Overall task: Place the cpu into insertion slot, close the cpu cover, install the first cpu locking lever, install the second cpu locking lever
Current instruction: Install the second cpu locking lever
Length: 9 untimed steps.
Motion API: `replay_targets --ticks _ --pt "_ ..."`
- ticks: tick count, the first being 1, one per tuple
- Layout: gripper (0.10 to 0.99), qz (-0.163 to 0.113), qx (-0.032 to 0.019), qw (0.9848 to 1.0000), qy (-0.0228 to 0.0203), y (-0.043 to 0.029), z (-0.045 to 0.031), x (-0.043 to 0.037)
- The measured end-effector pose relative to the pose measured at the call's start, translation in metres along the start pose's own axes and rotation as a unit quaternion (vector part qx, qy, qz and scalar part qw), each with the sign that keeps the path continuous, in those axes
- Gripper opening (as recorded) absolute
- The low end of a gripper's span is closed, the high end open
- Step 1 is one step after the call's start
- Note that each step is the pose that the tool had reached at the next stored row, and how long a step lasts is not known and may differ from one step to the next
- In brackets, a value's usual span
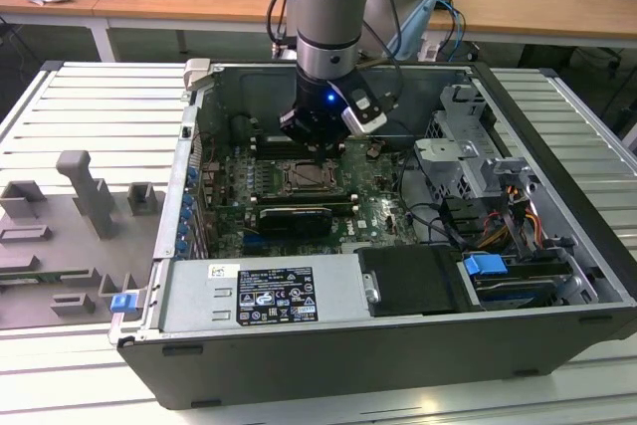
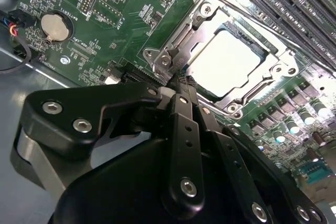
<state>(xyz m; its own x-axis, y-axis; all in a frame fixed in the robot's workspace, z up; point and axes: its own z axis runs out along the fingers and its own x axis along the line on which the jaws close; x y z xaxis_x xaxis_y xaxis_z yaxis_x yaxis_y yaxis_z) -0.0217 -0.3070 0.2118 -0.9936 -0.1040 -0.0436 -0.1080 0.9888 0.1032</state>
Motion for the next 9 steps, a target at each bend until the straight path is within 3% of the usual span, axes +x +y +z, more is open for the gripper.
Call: replay_targets --ticks 6,9 --pt "0.106 0.0 0.0001 1.0 0.0001 -0.0024 -0.0027 0.0002" --pt "0.106 0.0 0.0 1.0 0.0 -0.0014 -0.0124 -0.0001"
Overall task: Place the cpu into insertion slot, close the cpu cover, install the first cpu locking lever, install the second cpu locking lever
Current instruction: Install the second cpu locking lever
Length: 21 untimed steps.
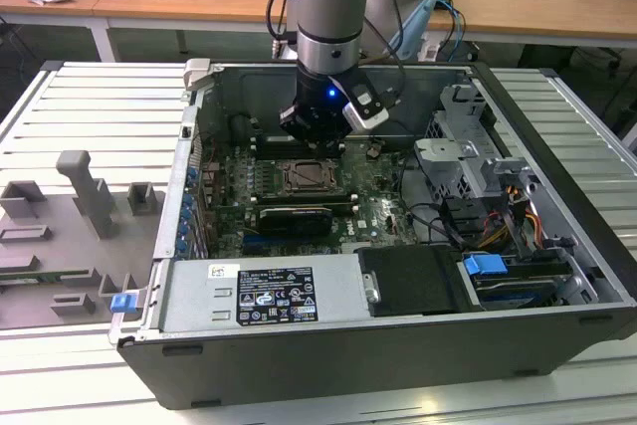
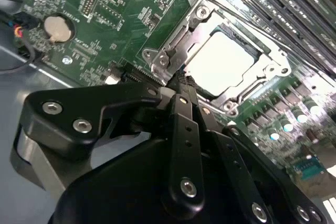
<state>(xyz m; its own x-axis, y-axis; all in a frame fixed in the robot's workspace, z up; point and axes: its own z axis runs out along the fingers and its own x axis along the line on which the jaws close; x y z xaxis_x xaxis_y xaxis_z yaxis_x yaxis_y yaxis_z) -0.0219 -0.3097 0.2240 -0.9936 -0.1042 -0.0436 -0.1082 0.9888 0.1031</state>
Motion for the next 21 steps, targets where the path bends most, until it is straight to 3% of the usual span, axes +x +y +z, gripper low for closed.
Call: replay_targets --ticks 5,14,21 --pt "0.106 0.0 0.0003 1.0 0.0 0.0008 -0.0123 -0.0003" --pt "0.106 0.0 0.0004 1.0 0.0 -0.0128 -0.0137 0.0012" --pt "0.106 0.0 0.0003 1.0 0.0 -0.0146 -0.0176 0.0013"
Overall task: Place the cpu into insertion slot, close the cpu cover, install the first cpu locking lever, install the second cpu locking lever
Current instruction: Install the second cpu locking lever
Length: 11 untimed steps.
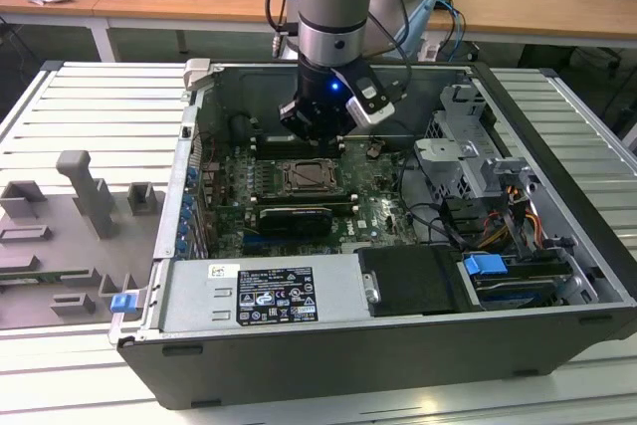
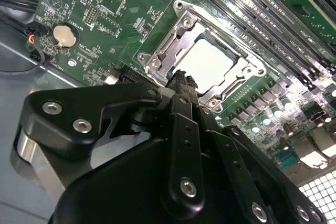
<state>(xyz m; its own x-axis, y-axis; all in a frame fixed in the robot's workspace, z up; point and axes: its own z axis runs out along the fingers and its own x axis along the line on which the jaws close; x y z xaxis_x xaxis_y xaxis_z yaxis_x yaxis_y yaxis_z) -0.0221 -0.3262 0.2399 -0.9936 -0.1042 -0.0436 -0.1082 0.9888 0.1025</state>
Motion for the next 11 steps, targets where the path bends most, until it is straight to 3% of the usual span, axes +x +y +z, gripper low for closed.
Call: replay_targets --ticks 11 --pt "0.106 0.0 0.0001 1.0 0.0 -0.0077 -0.0018 0.0009"
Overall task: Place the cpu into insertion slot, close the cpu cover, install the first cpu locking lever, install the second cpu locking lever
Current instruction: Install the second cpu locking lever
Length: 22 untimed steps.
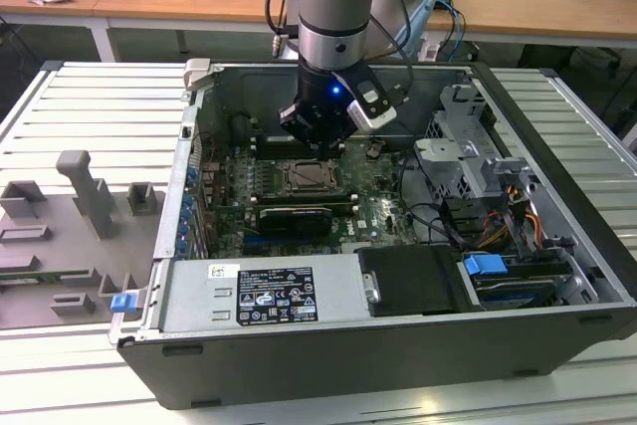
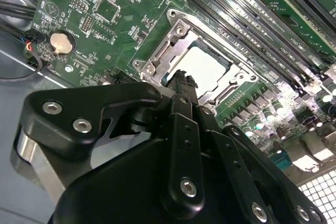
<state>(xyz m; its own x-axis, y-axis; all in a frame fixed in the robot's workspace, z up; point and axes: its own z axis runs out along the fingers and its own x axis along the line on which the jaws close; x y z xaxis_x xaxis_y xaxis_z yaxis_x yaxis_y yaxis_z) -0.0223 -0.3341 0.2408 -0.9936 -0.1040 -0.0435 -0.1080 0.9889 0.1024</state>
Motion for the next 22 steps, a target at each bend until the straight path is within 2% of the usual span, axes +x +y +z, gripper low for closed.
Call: replay_targets --ticks 3,8,13,18,22 --pt "0.106 0.0 0.0 1.0 0.0 -0.0028 -0.0008 0.0003" --pt "0.106 0.0 0.0 1.0 0.0 -0.0124 -0.0018 0.0013" --pt "0.106 0.0 -0.0001 1.0 0.0008 -0.0166 -0.0022 0.0017" --pt "0.106 0.0 -0.0005 1.0 0.001 -0.0308 -0.0038 0.0032" --pt "0.106 0.0 -0.0008 1.0 0.0038 -0.0333 -0.0034 0.0035"
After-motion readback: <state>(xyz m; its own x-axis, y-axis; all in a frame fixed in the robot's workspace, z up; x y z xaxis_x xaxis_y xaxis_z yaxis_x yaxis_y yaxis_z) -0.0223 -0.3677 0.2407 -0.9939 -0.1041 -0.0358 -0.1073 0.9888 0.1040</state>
